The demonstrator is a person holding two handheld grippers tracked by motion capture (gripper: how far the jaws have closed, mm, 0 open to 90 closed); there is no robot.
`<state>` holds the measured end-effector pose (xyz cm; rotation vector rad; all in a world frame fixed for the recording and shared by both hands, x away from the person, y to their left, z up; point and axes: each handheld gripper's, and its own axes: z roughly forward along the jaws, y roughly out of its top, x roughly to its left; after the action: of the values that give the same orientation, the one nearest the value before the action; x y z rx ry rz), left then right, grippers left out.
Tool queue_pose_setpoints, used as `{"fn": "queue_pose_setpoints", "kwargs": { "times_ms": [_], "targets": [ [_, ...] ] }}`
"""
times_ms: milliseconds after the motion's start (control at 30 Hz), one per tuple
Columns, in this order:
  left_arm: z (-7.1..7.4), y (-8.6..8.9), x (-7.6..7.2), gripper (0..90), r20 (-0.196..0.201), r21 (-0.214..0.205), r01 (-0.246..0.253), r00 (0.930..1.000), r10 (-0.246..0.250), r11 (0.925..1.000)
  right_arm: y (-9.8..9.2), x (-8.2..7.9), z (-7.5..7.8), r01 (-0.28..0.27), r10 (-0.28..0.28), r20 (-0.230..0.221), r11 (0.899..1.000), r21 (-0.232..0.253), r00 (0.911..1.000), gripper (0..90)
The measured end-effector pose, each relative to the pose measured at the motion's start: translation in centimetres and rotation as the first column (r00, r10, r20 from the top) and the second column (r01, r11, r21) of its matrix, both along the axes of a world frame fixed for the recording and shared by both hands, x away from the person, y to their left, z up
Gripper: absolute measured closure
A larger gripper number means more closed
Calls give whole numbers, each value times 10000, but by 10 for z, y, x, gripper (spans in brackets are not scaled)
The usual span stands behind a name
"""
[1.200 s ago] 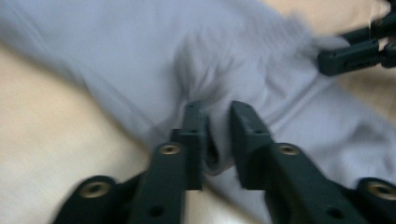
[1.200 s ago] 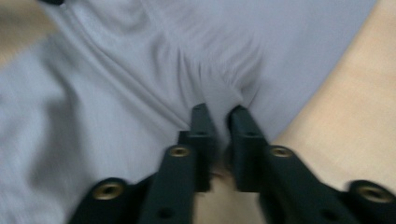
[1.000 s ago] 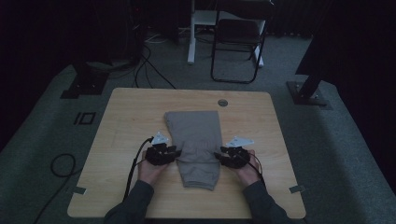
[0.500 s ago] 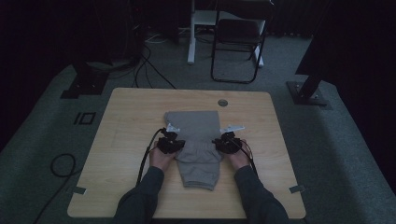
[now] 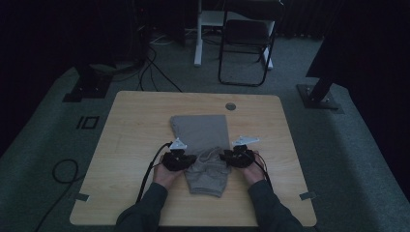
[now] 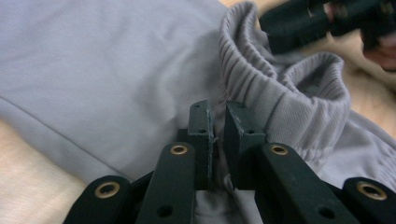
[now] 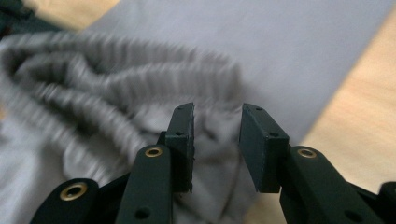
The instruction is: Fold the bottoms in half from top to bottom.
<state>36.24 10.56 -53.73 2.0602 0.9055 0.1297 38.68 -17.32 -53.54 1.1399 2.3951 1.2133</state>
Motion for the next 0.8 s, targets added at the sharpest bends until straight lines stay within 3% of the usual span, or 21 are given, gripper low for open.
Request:
{"fn": "queue_pose_setpoints", "kwargs": {
  "times_ms": [167,300,400,567,700,800],
  "targets": [
    [1,-3,-9,802,15,89,309,9995,-309,9995,-4,17,16,1031,-1045,348,9938,404,9939,654],
    [-1,-4,-16,797,-76,200,712,9974,-710,9973,2,33,15,1104,-1103,186,9939,-35,9937,649],
    [-3,-2,-20,788,-139,376,986,9951,-982,9944,7,34,12,871,-871,14,9959,-256,9962,649],
    [-3,4,-21,757,-109,339,785,9969,-782,9963,11,22,10,319,-326,-144,9985,-442,9994,634],
    [-1,10,-19,740,-99,390,470,9989,-466,9981,15,-8,1,-369,339,-396,9963,-774,9986,624],
    [-4,11,-19,729,-159,486,333,9993,-326,9983,17,-25,-5,-594,546,-472,9925,-1068,9974,628]
  ]
}}
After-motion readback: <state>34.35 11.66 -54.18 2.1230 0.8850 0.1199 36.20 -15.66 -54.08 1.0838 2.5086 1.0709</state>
